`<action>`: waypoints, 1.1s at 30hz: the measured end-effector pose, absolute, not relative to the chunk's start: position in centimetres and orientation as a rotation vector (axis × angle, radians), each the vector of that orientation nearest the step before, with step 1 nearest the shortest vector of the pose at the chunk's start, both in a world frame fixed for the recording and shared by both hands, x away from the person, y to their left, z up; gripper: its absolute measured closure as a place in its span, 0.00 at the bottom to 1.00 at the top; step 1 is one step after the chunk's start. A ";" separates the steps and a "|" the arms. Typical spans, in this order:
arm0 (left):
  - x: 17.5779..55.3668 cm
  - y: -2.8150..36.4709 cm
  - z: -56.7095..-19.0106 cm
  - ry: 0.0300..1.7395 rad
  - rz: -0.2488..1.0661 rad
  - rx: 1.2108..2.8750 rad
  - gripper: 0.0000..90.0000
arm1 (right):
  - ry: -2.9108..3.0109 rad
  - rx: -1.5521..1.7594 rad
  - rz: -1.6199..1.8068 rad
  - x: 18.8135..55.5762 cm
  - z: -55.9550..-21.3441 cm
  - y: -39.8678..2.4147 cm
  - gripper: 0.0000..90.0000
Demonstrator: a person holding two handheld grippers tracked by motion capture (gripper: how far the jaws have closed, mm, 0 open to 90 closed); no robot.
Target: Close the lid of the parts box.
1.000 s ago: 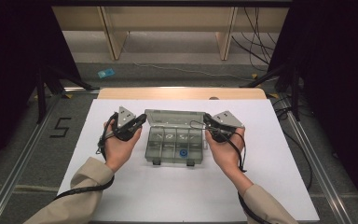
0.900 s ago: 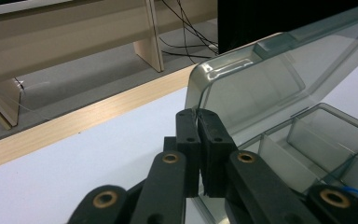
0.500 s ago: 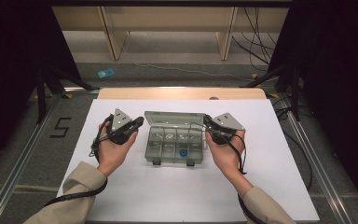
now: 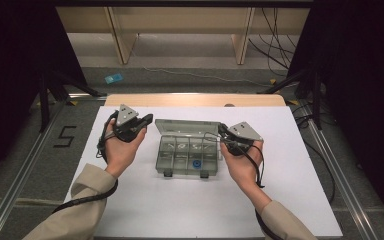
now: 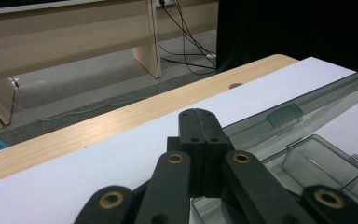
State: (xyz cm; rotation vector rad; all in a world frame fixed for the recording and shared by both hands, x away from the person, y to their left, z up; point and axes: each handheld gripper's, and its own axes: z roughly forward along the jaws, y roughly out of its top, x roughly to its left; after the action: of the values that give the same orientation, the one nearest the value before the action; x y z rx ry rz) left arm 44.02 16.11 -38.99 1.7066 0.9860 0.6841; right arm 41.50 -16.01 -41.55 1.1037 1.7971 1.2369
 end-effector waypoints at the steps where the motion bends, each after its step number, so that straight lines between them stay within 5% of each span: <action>1: 44.1 16.1 -39.0 0.984 0.681 1.709 1.00 | 1.797 1.100 1.240 41.5 -41.6 -16.1 0.91; 25: 44.5 15.9 -39.1 0.963 0.678 1.718 1.00 | 1.855 1.096 1.308 41.1 -41.3 -17.7 0.71; 33: 44.4 15.9 -39.1 0.957 0.677 1.723 1.00 | 1.817 1.076 1.475 40.8 -38.6 -18.4 0.68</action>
State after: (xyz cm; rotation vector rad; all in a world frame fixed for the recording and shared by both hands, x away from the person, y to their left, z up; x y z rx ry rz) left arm 44.43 15.87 -39.11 1.7233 0.9570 0.6770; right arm 40.76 -18.45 -38.56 1.0760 1.8170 1.4754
